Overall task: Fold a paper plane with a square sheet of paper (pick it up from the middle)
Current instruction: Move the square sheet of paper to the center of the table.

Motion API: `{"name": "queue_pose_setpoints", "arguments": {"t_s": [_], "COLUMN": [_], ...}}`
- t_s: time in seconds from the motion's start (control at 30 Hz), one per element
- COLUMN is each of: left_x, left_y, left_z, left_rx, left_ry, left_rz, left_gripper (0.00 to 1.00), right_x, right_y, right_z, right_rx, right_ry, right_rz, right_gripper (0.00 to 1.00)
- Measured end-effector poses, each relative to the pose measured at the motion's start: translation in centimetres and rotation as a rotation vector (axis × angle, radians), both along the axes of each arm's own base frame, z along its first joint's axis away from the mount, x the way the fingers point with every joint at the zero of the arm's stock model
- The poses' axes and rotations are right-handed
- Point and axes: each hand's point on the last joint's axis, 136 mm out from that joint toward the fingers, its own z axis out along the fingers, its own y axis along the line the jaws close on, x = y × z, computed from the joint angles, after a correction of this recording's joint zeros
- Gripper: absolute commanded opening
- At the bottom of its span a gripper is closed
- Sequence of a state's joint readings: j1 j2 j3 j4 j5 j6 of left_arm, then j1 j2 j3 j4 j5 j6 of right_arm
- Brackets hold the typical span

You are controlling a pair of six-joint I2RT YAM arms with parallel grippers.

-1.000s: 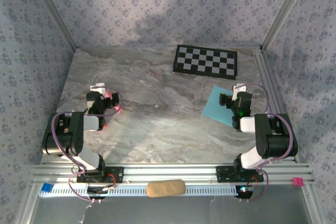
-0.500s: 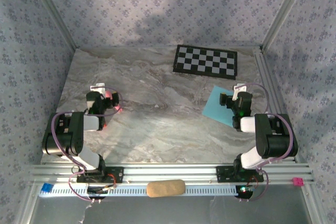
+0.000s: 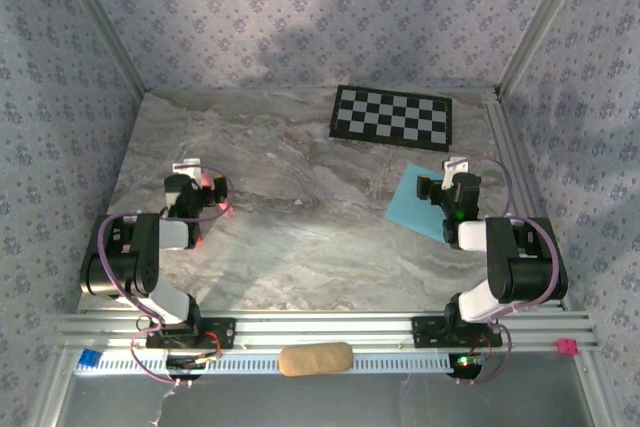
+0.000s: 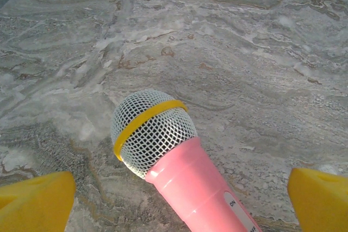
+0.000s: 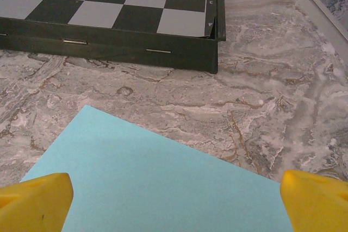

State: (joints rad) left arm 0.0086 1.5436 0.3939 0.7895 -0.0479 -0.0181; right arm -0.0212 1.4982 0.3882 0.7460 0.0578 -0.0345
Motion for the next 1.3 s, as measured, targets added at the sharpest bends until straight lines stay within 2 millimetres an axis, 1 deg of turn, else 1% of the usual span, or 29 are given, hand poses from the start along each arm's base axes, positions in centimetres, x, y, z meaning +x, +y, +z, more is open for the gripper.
{"name": "queue_pose_setpoints", "arguments": {"t_s": [0.07, 0.1, 0.13, 0.23, 0.3, 0.37, 0.4, 0.47, 0.53, 0.6, 0.67, 0.73, 0.8, 0.83, 0.87, 0.9, 1.07, 1.13, 1.2, 1.3], "left_x": [0.0, 0.0, -0.1, -0.4, -0.1, 0.4, 0.5, 0.2, -0.4, -1.2, -2.2, -3.1, -4.0, -4.3, -4.6, -4.9, -5.9, -6.3, -6.9, -7.6], "left_y": [-0.2, -0.2, -0.1, 0.2, 0.5, 0.7, 0.8, 1.1, 1.4, 1.8, 1.5, 0.5, -0.8, -1.3, -1.8, -2.2, -4.1, -4.8, -5.5, -6.3], "left_z": [0.6, 0.9, 1.5, 3.6, 5.1, 7.0, 7.7, 8.9, 9.2, 8.9, 8.0, 7.2, 7.2, 7.4, 7.6, 8.0, 9.4, 9.7, 9.9, 10.2], "left_rx": [0.003, 0.003, 0.003, -0.011, -0.038, -0.086, -0.112, -0.18, -0.244, -0.306, -0.379, -0.451, -0.528, -0.556, -0.583, -0.608, -0.679, -0.692, -0.701, -0.71], "left_ry": [-0.013, -0.019, -0.028, -0.035, -0.031, -0.016, -0.006, 0.023, 0.072, 0.132, 0.199, 0.252, 0.272, 0.273, 0.274, 0.271, 0.262, 0.265, 0.275, 0.291], "left_rz": [-0.006, -0.005, -0.002, 0.031, 0.059, 0.097, 0.116, 0.17, 0.222, 0.269, 0.288, 0.276, 0.243, 0.228, 0.211, 0.195, 0.113, 0.083, 0.053, 0.023], "left_gripper": [1.0, 1.0, 1.0, 1.0, 1.0, 1.0, 1.0, 1.0, 1.0, 1.0, 1.0, 1.0, 1.0, 1.0, 1.0, 1.0, 1.0, 1.0, 1.0, 1.0], "right_x": [-0.2, -0.2, -0.1, 0.4, 0.2, -0.4, -0.8, -1.7, -2.6, -3.6, -4.6, -5.4, -6.0, -6.2, -6.2, -6.0, -5.2, -5.0, -4.6, -4.4], "right_y": [-0.1, -0.2, -0.4, -1.5, -2.3, -3.3, -3.5, -3.7, -3.1, -1.9, -1.0, -0.4, 0.1, 0.3, 0.4, 0.6, 1.2, 1.5, 1.9, 2.7], "right_z": [0.5, 1.1, 2.0, 5.6, 7.3, 7.8, 7.7, 6.6, 5.1, 3.4, 1.7, 0.6, -0.2, -0.5, -0.6, -0.8, -1.9, -2.5, -3.4, -4.4], "right_rx": [0.004, 0.014, 0.03, 0.098, 0.176, 0.275, 0.316, 0.411, 0.494, 0.568, 0.623, 0.659, 0.686, 0.691, 0.694, 0.697, 0.721, 0.725, 0.717, 0.688], "right_ry": [0.023, 0.029, 0.035, 0.021, 0.027, 0.069, 0.096, 0.172, 0.259, 0.359, 0.449, 0.515, 0.566, 0.583, 0.599, 0.611, 0.668, 0.697, 0.735, 0.793], "right_rz": [-0.01, -0.016, -0.029, -0.088, -0.126, -0.163, -0.174, -0.188, -0.183, -0.179, -0.187, -0.194, -0.199, -0.202, -0.202, -0.2, -0.183, -0.177, -0.163, -0.148], "right_gripper": [1.0, 1.0, 1.0, 1.0, 1.0, 1.0, 0.99, 0.94, 0.9, 0.88, 0.87, 0.86, 0.86, 0.86, 0.83, 0.81, 0.75, 0.75, 0.69, 0.7]}}
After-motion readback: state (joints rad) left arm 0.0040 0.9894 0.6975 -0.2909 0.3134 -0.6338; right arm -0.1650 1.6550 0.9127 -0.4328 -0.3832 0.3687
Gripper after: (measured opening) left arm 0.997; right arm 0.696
